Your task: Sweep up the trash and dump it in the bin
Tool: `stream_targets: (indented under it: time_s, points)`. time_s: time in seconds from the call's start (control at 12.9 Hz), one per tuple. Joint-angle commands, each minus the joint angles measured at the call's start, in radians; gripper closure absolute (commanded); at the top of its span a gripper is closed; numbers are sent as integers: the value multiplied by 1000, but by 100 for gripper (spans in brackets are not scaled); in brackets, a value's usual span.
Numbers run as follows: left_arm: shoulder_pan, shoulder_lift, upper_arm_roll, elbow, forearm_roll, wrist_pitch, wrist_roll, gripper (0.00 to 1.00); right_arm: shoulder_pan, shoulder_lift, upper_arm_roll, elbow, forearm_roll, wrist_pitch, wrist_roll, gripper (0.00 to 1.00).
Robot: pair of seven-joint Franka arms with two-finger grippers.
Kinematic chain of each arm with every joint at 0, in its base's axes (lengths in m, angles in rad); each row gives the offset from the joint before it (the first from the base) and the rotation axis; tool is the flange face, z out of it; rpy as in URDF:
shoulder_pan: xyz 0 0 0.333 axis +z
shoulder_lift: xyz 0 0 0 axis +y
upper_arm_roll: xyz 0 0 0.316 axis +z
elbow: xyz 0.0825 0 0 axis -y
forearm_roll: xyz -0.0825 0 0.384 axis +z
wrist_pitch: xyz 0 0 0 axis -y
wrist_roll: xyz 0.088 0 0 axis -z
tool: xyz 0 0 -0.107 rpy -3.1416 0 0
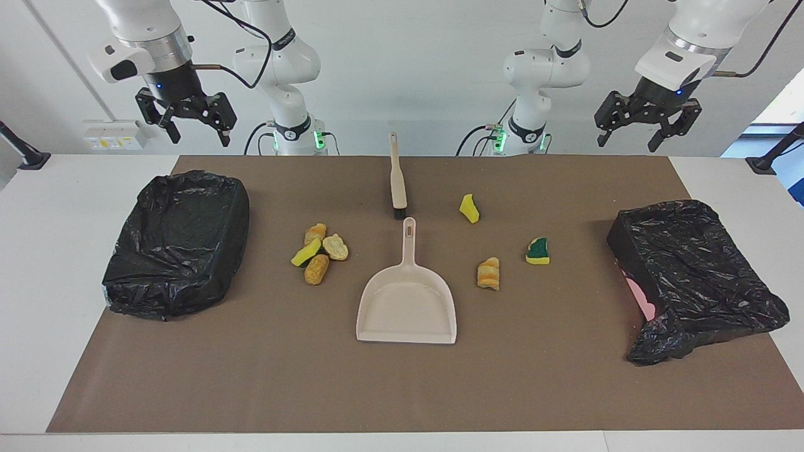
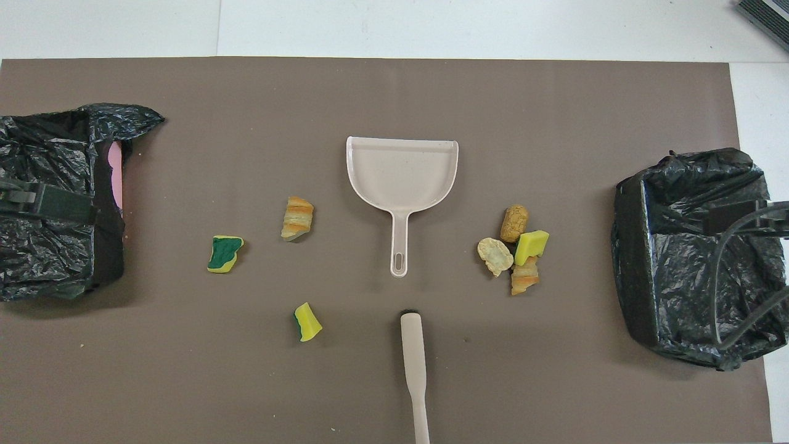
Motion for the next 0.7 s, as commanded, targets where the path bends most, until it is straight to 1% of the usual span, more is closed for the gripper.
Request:
stream_targets:
  time_s: [0.0,0.62]
  points:
    - [6,-11,-2,-5,13,-7,10,0,-11,-6,4,-5,6,7,-25,0]
    - [3,-11,-3,-5,15,1,2,0,-11,-6,4,-5,6,7,-25,0]
